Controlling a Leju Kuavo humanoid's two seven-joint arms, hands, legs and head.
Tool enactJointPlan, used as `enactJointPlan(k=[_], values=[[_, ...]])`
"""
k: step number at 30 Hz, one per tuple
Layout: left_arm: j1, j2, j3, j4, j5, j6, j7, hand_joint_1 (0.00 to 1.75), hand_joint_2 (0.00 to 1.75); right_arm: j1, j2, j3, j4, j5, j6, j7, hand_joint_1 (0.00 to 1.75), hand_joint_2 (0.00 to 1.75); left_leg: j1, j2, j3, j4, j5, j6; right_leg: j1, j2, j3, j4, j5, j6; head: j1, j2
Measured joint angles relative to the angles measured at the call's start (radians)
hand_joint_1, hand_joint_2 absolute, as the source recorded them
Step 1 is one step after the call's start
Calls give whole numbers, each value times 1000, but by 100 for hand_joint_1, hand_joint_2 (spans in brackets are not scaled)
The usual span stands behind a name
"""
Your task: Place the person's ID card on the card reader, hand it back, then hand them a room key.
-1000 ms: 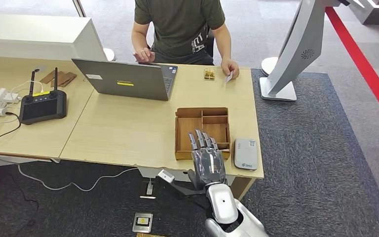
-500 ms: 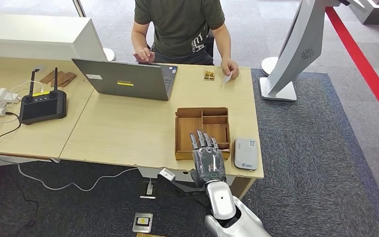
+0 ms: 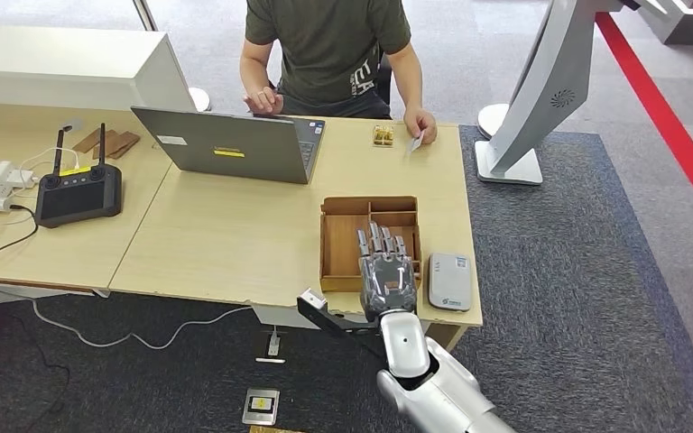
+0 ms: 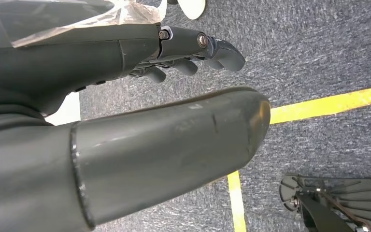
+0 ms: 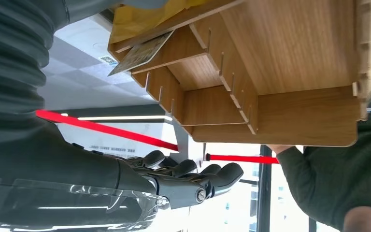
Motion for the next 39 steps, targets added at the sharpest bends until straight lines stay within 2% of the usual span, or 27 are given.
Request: enactJointPlan(k=[9, 15, 22, 39], values=[[1, 0, 7, 1, 0, -10, -23, 0, 0, -30, -5, -7, 63, -20, -4, 50, 0, 175, 0, 0, 0, 0, 0, 0, 0, 0, 0, 0, 0, 0, 0, 0], [1, 0, 7, 1, 0, -39, -80, 0, 0, -36, -40, -24, 78, -42, 17, 111, 0, 175, 0, 0, 0, 0, 0, 0, 0, 0, 0, 0, 0, 0, 0, 0], [-4, 0, 4, 0, 0, -46, -84, 0, 0, -31, -81, -55, 79, -54, 28, 141, 0, 175, 0, 0, 0, 0, 0, 0, 0, 0, 0, 0, 0, 0, 0, 0], [-5, 0, -12, 0, 0, -50, -83, 0, 0, -20, -97, -83, 73, -48, -4, 90, 0, 175, 0, 0, 0, 0, 0, 0, 0, 0, 0, 0, 0, 0, 0, 0]])
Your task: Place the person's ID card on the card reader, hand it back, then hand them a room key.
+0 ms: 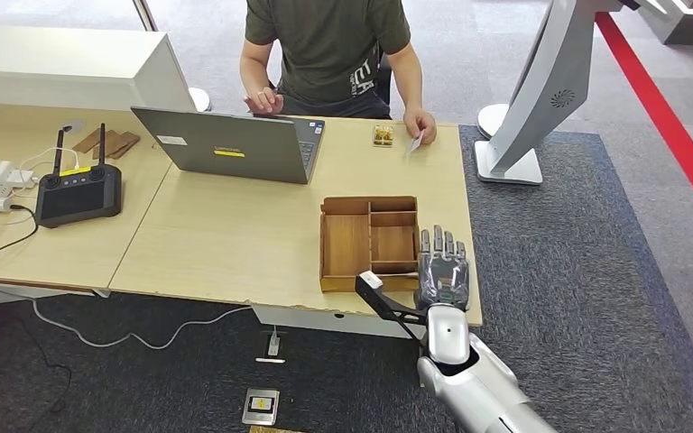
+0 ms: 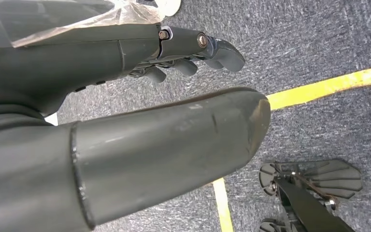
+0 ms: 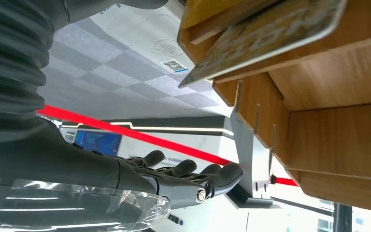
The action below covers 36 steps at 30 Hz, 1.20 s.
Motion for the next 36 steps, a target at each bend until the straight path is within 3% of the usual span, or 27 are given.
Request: enactJointPlan(k=[22, 36], values=[[-10, 0, -32, 0, 0, -6, 14, 0, 0, 4, 7, -6, -18, -12, -10, -25, 0, 175, 0, 0, 0, 0, 0, 0, 0, 0, 0, 0, 0, 0, 0, 0], [-7, 0, -32, 0, 0, -1, 14, 0, 0, 3, 71, -2, 19, -40, -49, -74, 0, 175, 0, 0, 0, 0, 0, 0, 0, 0, 0, 0, 0, 0, 0, 0]])
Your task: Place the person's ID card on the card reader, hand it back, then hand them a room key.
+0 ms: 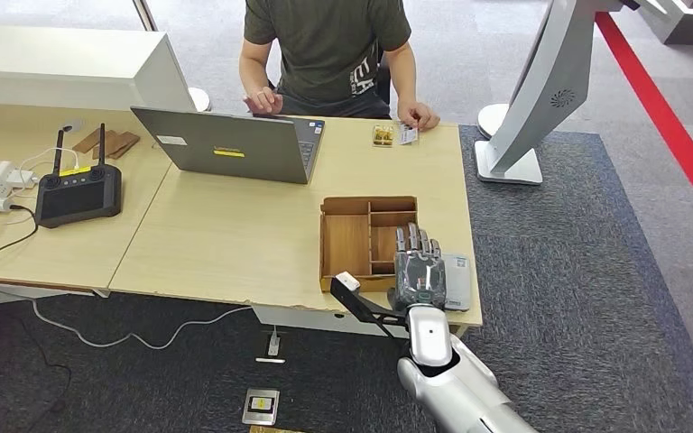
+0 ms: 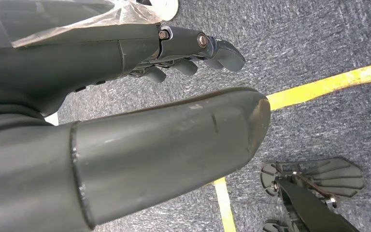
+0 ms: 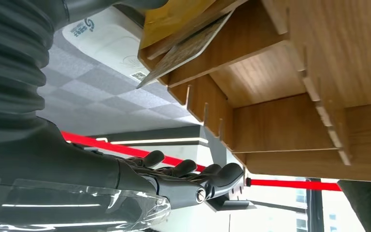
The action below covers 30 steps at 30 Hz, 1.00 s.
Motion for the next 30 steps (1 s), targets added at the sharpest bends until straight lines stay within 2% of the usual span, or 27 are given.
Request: enactJointPlan(k=[11, 30], values=[[3, 0, 0, 0, 0, 0, -2, 0, 0, -2, 24, 2, 16, -1, 10, 3, 0, 175, 0, 0, 0, 0, 0, 0, 0, 0, 0, 0, 0, 0, 0, 0], [2, 0, 0, 0, 0, -5, 0, 0, 0, -2, 21, 2, 16, 12, 51, 57, 0, 175, 0, 0, 0, 0, 0, 0, 0, 0, 0, 0, 0, 0, 0, 0]])
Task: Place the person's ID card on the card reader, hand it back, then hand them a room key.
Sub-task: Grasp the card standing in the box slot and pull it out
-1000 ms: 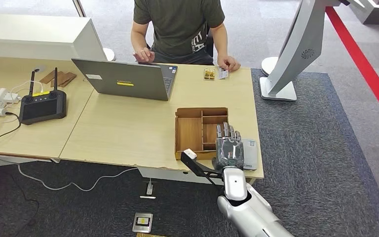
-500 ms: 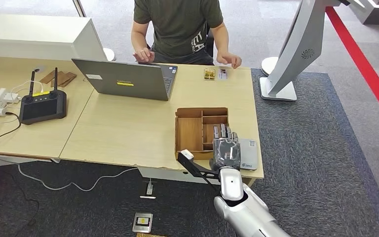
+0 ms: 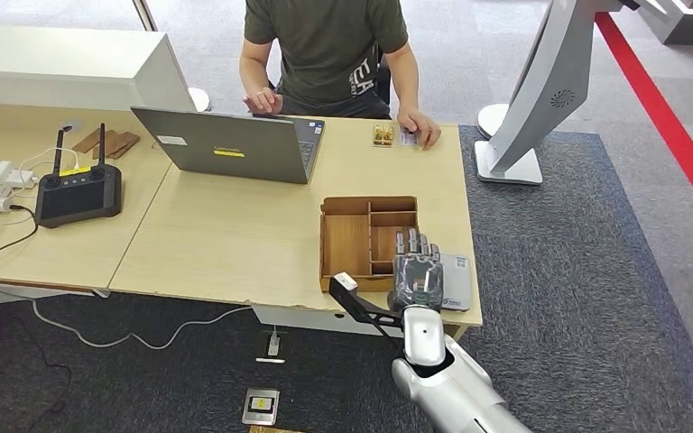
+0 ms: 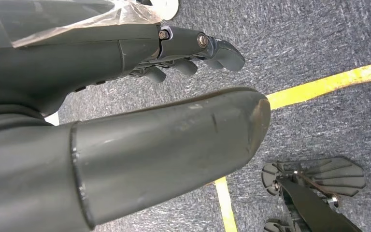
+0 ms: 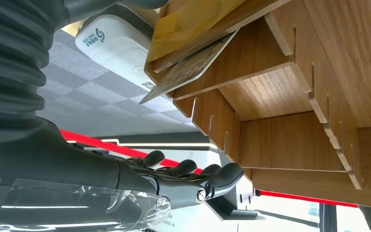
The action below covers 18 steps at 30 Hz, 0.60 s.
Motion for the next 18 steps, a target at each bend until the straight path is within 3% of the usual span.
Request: enactJointPlan(k=[2, 6, 18], values=[[0, 0, 0, 0, 0, 0, 0, 0, 0, 0, -1, 0, -1, 0, 1, 1, 4, 175, 0, 0, 0, 0, 0, 0, 0, 0, 0, 0, 0, 0, 0, 0], [0, 0, 0, 0, 0, 0, 0, 0, 0, 0, -3, 0, -2, 1, 7, 7, 160, 175, 0, 0, 0, 0, 0, 0, 0, 0, 0, 0, 0, 0, 0, 0], [-1, 0, 0, 0, 0, 0, 15, 0, 0, 1, -6, 2, -16, 10, 10, 7, 172, 175, 0, 0, 0, 0, 0, 0, 0, 0, 0, 0, 0, 0, 0, 0]])
